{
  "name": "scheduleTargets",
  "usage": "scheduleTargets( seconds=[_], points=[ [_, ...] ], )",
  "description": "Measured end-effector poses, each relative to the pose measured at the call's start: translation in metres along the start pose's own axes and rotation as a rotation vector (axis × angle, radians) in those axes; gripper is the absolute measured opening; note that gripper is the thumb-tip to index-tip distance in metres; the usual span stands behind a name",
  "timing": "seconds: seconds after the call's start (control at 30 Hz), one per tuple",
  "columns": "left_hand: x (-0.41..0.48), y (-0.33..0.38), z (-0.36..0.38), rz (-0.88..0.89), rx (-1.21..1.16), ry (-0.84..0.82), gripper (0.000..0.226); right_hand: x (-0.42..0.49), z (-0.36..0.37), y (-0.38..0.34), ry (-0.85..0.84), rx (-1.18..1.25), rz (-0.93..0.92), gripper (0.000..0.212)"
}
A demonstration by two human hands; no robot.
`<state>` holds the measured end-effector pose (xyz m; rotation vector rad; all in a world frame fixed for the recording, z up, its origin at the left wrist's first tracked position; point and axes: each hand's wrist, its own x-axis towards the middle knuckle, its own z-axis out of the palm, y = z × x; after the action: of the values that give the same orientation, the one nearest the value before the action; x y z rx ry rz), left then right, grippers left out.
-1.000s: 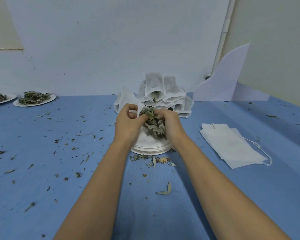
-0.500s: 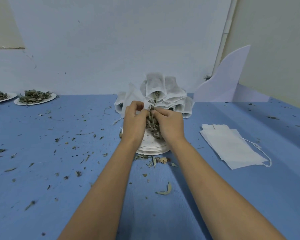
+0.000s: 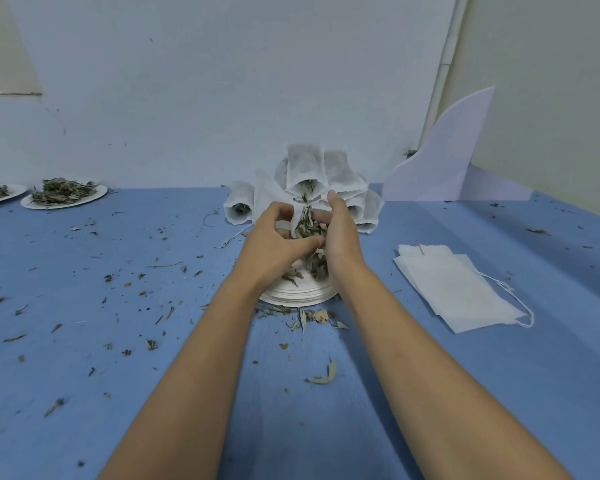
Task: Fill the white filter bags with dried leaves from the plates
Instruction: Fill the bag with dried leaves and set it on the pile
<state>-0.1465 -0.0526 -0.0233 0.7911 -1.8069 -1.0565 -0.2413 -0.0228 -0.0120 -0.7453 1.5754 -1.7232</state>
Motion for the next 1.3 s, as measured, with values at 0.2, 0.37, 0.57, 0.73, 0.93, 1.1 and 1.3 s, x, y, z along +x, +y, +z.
scheduleTargets(
  seconds=[0.2, 0.37, 0.57, 0.73, 0.93, 1.1, 1.3],
  points=[
    [0.002, -0.002, 0.001, 0.053, 0.189, 0.14, 0.038, -0.009, 0.005, 0.003, -0.152, -0.069, -0.087, 0.061],
    [0.003, -0.008, -0.003, 0.044, 0.237, 0.283, 0.029, -0.018, 0.014, 0.002, -0.158, -0.219, -0.22, 0.058],
    [0.004, -0.013, 0.0, 0.038, 0.254, 0.286, 0.025, -0.021, 0.012, -0.001, -0.093, -0.202, -0.265, 0.039],
    [0.003, -0.014, 0.0, 0.063, 0.272, 0.285, 0.024, -0.016, 0.009, 0.0, -0.023, -0.149, -0.211, 0.02],
    [0.001, -0.013, 0.0, 0.081, 0.21, 0.33, 0.024, -0.012, 0.008, 0.004, 0.003, -0.167, -0.256, 0.025],
    [0.001, -0.011, -0.001, 0.08, 0.182, 0.323, 0.02, -0.01, -0.001, -0.001, -0.041, -0.161, -0.23, 0.02],
    [0.004, -0.008, -0.009, 0.073, 0.119, 0.247, 0.023, 0.003, -0.02, -0.004, -0.022, -0.241, -0.431, 0.017]
  ],
)
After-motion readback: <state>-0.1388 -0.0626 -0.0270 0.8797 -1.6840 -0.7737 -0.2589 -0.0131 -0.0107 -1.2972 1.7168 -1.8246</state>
